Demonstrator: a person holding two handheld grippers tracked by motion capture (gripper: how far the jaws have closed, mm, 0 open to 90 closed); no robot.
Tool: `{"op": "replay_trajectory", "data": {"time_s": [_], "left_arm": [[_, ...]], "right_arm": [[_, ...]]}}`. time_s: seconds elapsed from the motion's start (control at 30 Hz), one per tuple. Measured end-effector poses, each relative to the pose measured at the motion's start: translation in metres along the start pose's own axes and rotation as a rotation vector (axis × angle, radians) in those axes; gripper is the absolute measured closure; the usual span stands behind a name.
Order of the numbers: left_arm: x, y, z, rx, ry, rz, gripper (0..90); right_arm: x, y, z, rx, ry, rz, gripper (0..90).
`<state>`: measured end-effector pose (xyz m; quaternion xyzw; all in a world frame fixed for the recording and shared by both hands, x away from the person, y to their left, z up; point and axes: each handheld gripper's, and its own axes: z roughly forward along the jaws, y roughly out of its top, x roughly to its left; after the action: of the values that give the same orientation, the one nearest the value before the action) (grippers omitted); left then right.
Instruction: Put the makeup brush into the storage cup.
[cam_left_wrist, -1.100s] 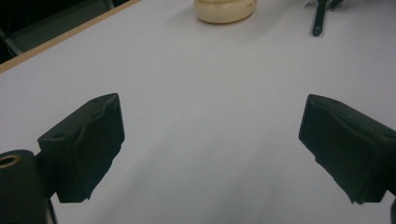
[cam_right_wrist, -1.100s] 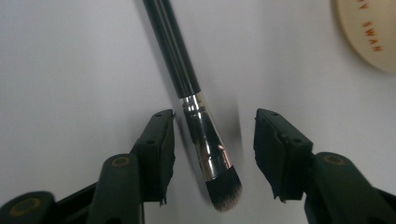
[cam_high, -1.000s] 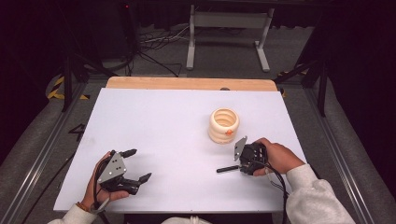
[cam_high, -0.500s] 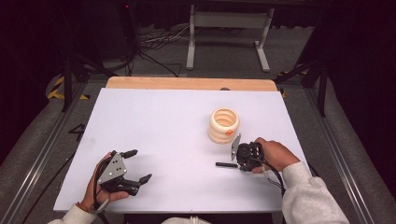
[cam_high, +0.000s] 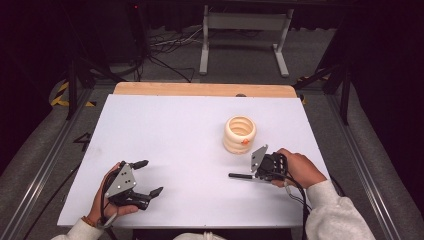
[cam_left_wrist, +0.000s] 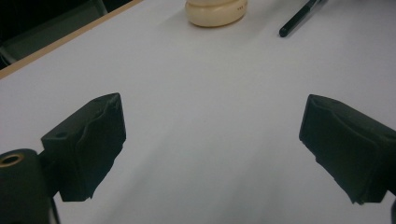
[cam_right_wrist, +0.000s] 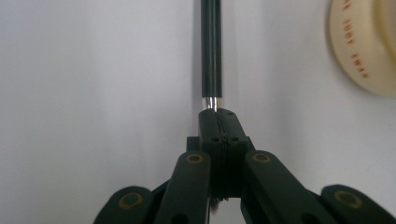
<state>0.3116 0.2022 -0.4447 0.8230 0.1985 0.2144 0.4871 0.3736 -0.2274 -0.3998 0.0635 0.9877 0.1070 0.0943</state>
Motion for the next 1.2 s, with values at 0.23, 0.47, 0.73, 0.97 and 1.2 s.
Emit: {"op": "replay_trajectory", "data": {"time_s": [0.23, 0.47, 0.73, 0.97, 1.2], "left_arm": [[0.001, 0.0, 0.0, 0.005, 0.001, -0.001, 8.3], [0.001, -0.001, 0.001, 0.007, -0.003, 0.001, 8.4], [0.0, -0.001, 0.003, 0.014, -0.012, 0.003, 8.5], [0.0, -0.001, 0.004, 0.016, -0.018, 0.001, 8.6], [-0.001, -0.001, 0.004, 0.021, -0.028, 0.005, 8.7]], "right_arm": [[-0.005, -0.004, 0.013, 0.06, -0.01, 0.024, 80.0], [-0.014, -0.007, 0.02, 0.102, -0.01, 0.057, 72.5], [-0.024, 0.0, 0.023, 0.124, 0.029, 0.091, 65.5], [-0.022, 0.021, 0.028, 0.18, 0.032, -0.011, 70.6], [-0.029, 0.018, 0.029, 0.16, 0.11, 0.052, 77.2]]}}
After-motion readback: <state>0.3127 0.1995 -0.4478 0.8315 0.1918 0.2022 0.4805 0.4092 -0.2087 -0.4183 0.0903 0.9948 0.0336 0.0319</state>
